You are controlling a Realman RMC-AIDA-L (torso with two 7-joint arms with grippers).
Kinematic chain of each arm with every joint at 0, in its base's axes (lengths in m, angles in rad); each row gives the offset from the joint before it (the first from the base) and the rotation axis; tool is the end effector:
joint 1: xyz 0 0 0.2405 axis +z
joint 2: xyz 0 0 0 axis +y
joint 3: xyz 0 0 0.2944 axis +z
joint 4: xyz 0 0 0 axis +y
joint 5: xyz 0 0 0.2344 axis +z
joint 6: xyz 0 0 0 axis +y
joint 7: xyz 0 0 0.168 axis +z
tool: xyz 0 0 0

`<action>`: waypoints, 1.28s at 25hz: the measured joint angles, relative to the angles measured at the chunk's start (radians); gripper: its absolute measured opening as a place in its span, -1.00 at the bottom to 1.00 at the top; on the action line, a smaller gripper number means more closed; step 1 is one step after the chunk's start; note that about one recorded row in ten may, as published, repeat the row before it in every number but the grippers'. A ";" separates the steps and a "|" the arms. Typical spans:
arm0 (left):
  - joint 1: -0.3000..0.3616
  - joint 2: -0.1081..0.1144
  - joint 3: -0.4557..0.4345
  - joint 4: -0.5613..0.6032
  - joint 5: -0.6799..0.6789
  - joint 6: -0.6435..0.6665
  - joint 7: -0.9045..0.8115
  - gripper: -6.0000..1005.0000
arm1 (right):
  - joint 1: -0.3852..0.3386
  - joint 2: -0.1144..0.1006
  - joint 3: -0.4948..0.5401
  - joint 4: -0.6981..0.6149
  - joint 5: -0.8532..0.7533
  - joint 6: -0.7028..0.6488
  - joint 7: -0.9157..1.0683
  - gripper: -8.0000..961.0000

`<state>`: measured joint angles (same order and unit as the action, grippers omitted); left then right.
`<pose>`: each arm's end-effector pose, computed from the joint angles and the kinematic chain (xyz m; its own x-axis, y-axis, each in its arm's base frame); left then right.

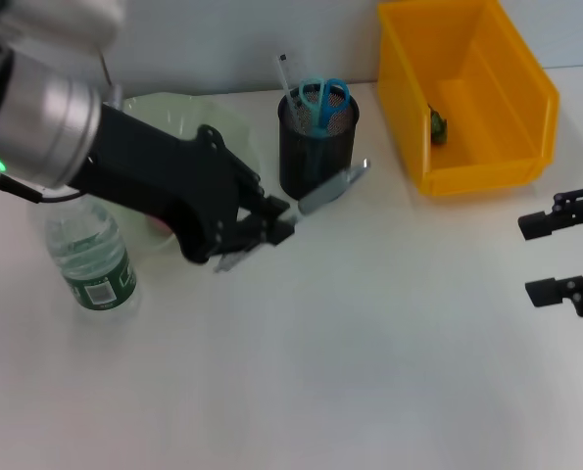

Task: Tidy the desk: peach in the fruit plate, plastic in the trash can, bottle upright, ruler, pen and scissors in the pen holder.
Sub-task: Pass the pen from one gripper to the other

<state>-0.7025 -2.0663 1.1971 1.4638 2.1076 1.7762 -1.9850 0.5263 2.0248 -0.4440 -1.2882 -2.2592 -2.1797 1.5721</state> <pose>-0.0980 0.3823 -0.0041 0.9990 -0.0132 0.0422 -0.0109 -0.9985 -0.0540 0.2722 0.3231 0.1045 0.9404 -0.2252 -0.2549 -0.2648 -0.9551 -0.1329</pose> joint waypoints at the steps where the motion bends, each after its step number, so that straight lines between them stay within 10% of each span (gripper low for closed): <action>1: -0.008 0.000 -0.021 -0.006 -0.019 0.008 -0.037 -0.71 | -0.007 0.000 0.011 0.001 0.015 0.000 -0.004 0.54; 7: -0.083 0.004 -0.203 -0.028 -0.181 0.078 -0.320 -0.71 | -0.068 -0.006 0.099 0.032 0.163 0.004 -0.051 0.54; 16: -0.140 0.005 -0.229 -0.095 -0.281 0.058 -0.560 -0.71 | -0.133 -0.011 0.119 0.196 0.357 0.037 -0.145 0.54; 32: -0.151 -0.010 -0.320 -0.290 -0.519 -0.052 -0.779 -0.71 | -0.150 0.052 0.146 0.486 0.418 0.114 -0.532 0.54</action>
<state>-0.8535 -2.0763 0.8768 1.1734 1.5884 1.7242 -2.7635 0.3760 2.0767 -0.2983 -0.8026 -1.8409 -2.0662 1.0405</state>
